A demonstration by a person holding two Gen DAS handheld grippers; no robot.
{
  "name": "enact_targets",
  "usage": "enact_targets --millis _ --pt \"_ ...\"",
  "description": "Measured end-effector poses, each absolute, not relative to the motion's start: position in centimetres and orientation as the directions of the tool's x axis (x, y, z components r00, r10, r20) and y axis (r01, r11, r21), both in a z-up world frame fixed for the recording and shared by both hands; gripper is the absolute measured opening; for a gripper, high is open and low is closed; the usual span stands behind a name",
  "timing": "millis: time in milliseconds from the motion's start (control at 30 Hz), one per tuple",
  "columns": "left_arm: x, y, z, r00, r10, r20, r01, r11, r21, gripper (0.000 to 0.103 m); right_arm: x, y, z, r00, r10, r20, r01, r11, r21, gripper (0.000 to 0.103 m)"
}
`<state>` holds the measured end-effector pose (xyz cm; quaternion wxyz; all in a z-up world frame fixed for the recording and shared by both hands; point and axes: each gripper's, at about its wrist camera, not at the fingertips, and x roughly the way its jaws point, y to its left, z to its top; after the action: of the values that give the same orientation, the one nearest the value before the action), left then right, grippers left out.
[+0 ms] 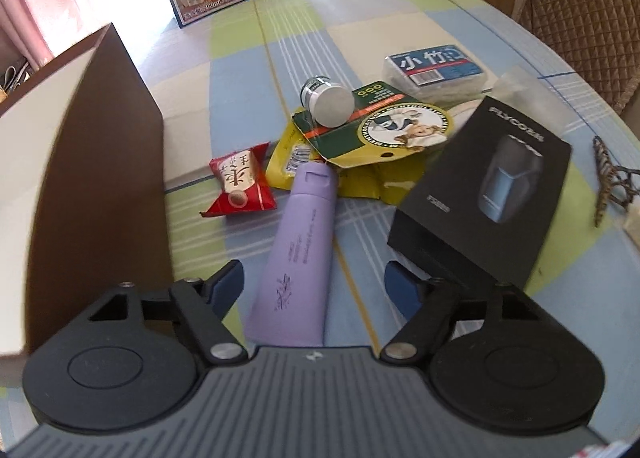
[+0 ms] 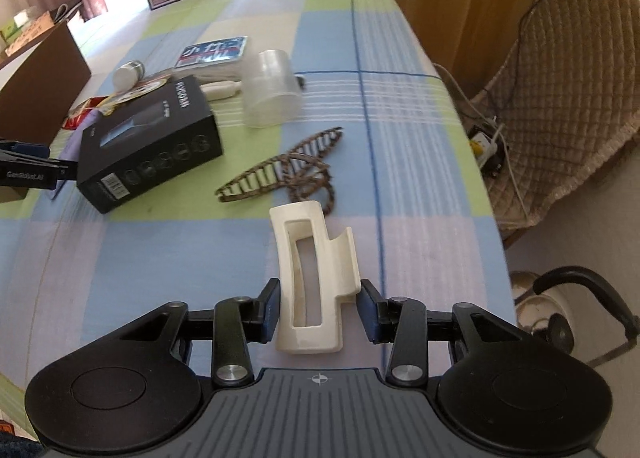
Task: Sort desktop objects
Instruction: 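Grasp the purple tube with the left tool while the right tool holds the clip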
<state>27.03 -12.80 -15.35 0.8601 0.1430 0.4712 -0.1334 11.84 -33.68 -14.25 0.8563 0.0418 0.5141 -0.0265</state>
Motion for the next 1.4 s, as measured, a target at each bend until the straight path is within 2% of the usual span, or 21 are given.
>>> enact_targets --millis 100,167,233,733,933,1000,1067,1100,1133,1400 --pt "27.7 -12.5 -15.8 0.514 -0.124 -0.849 0.343 0.937 0.07 0.062 11.8 -34.3 -14.2 0.472 -0.003 -0.882 0.093 0.995 0.046 0.038" --pt "27.8 -12.4 -15.8 0.51 -0.137 -0.849 0.326 0.944 0.044 0.053 11.8 -34.6 -14.2 0.474 0.0 -0.88 0.094 0.994 0.05 0.038" --pt "27.5 -12.2 -15.8 0.5 -0.173 -0.848 0.316 0.949 -0.007 0.033 11.7 -35.0 -14.1 0.476 0.0 -0.879 0.095 0.994 0.051 0.038" --pt "18.6 -11.0 -14.7 0.431 -0.132 -0.893 0.202 0.978 -0.047 0.032 12.2 -36.7 -14.1 0.498 0.046 -0.866 0.01 0.998 0.058 0.038" --pt "19.3 -11.2 -14.7 0.452 -0.125 -0.883 0.167 0.985 -0.054 0.038 12.5 -36.6 -14.3 0.504 0.064 -0.862 -0.06 0.997 0.039 0.04" --pt "19.9 -11.5 -14.8 0.466 -0.116 -0.877 0.16 0.986 -0.046 0.038 12.6 -36.8 -14.3 0.509 0.077 -0.858 -0.072 0.996 0.047 0.045" --pt "20.2 -11.9 -14.9 0.478 -0.094 -0.873 0.157 0.987 -0.021 0.036 12.6 -36.9 -14.3 0.512 0.082 -0.855 -0.083 0.995 0.046 0.048" --pt "20.1 -12.1 -14.9 0.482 -0.079 -0.873 0.151 0.988 -0.006 0.029 12.7 -37.0 -14.3 0.515 0.087 -0.853 -0.092 0.995 0.047 0.048" --pt "20.0 -12.2 -14.8 0.486 -0.074 -0.871 0.149 0.989 -0.001 0.027 12.7 -37.1 -14.2 0.518 0.091 -0.85 -0.098 0.994 0.047 0.048" --pt "16.6 -11.3 -14.5 0.469 -0.059 -0.881 0.061 0.998 -0.034 0.027 13.0 -37.4 -14.4 0.537 0.121 -0.835 -0.157 0.987 0.042 0.049"
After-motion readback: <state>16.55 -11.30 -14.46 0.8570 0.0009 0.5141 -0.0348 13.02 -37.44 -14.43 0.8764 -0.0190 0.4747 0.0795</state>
